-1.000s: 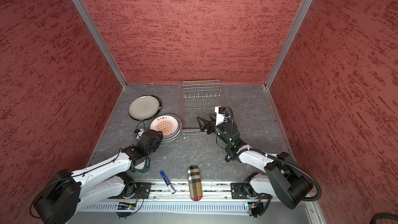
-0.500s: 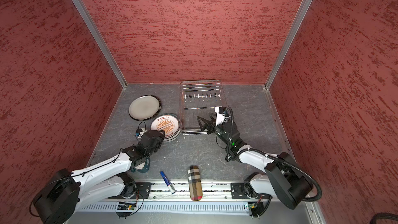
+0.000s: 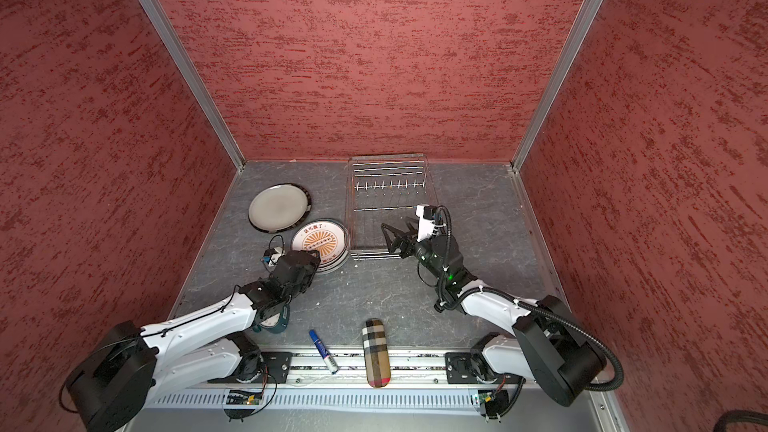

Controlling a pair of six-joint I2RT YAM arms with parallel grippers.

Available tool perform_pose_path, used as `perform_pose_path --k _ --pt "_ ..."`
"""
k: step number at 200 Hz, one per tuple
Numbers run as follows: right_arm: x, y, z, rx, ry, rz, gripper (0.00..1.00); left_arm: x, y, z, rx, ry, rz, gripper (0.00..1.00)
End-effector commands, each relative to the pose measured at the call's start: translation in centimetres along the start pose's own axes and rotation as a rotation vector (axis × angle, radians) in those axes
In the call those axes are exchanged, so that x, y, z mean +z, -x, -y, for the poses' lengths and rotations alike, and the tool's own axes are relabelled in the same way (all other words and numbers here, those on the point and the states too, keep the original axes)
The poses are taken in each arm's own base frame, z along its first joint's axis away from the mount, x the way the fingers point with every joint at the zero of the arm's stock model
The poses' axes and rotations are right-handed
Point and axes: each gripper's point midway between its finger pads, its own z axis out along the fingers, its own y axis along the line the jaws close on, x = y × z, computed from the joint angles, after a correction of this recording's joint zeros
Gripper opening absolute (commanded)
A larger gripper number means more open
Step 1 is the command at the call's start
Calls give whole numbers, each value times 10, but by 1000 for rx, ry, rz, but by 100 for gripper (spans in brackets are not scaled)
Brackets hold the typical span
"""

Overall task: Unload the plates from the dish rack
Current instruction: 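Open the left gripper and lift it off the stacked plate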

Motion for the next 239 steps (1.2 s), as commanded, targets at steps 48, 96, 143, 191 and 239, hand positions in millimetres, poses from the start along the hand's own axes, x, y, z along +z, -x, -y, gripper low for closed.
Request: perform_pose_path --k 48,96,143,191,239 --pt "-2 11 -4 -23 -7 34 99 -12 7 8 -14 -25 36 69" --pt "-2 14 -5 -24 -7 37 99 -19 12 8 -22 -46 46 69" --pt "-2 12 -4 -21 -11 34 99 -17 7 5 -34 -53 24 69" --pt "-5 14 -3 -25 -18 42 99 -15 6 0 -38 -49 22 70" --pt "-7 14 -3 -28 -22 44 99 -9 3 1 -25 -35 12 73"
